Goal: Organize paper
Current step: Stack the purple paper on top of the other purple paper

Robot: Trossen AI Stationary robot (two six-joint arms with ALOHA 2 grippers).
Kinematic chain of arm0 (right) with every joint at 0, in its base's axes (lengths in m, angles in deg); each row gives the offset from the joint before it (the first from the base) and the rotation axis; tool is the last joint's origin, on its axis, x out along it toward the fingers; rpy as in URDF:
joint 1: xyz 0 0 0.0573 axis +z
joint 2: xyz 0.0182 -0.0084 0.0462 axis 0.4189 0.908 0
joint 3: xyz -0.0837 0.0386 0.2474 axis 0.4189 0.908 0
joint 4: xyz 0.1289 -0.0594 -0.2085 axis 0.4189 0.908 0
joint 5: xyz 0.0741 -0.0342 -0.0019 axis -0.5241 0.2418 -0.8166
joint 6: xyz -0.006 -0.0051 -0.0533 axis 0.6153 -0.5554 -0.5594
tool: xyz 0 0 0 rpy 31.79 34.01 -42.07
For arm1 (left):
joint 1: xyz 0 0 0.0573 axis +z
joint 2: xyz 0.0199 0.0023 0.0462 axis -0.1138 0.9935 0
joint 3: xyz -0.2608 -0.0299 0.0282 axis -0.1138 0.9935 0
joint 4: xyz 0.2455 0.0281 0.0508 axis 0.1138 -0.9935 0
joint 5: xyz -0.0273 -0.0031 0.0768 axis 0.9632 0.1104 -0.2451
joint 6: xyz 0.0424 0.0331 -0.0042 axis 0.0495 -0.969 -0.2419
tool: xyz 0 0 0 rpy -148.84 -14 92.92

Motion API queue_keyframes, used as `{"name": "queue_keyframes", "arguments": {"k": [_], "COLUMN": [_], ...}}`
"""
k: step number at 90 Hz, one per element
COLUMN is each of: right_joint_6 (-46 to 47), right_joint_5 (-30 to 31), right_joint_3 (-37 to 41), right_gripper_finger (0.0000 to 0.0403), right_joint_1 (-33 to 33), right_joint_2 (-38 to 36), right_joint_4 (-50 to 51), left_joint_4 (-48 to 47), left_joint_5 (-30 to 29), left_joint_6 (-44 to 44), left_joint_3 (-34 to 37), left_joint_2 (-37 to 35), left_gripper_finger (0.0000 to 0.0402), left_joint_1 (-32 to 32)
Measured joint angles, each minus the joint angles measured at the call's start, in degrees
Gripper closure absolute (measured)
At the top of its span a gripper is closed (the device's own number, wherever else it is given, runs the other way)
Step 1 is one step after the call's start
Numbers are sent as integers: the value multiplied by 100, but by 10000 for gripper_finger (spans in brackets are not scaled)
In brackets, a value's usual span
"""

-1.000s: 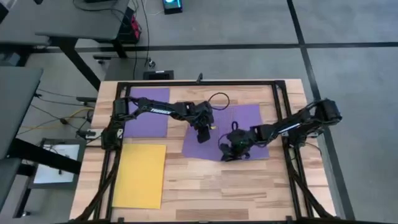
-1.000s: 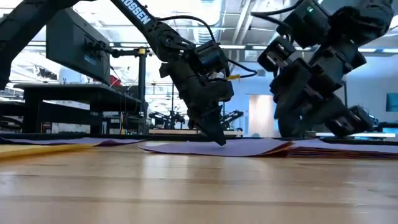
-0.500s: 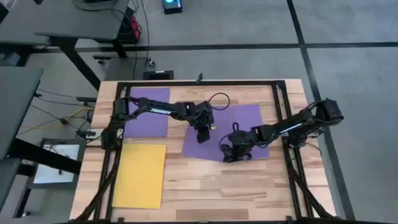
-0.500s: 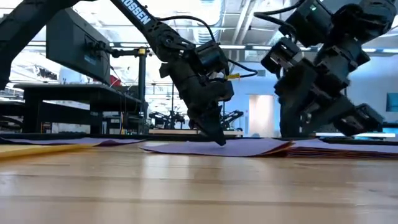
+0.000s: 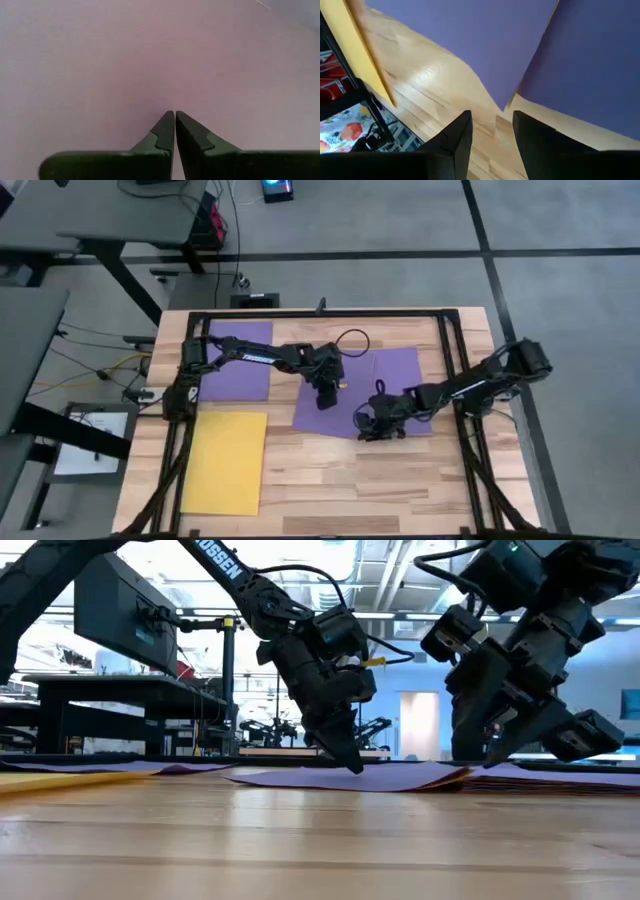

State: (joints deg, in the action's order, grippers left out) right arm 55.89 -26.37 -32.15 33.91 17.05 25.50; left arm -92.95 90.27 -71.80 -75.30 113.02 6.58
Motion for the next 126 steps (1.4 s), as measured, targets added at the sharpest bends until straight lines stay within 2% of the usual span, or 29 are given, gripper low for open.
{"name": "queue_keyframes", "arguments": {"k": [20, 49, 66, 88, 126], "right_joint_6": [1, -39, -290, -466, -650], "right_joint_5": [69, 318, 490, 621, 1578], "right_joint_3": [0, 1, 1, 0, 2], "right_gripper_finger": [270, 270, 270, 270, 270], "right_joint_1": [0, -5, -208, -497, -802], "right_joint_2": [0, 0, 0, 0, 0], "right_joint_4": [-7, 22, 13, 158, 151], "left_joint_4": [587, 687, 881, 987, 1202], "left_joint_5": [-2, -4, -2, -2, -2], "left_joint_6": [80, -241, -464, -566, -536], "left_joint_3": [0, 85, 351, 363, 363], "left_joint_2": [-2, -7, -7, -7, -7], "left_gripper_finger": [402, 402, 402, 402, 402], "left_joint_1": [-121, -376, -531, -608, -608]}}
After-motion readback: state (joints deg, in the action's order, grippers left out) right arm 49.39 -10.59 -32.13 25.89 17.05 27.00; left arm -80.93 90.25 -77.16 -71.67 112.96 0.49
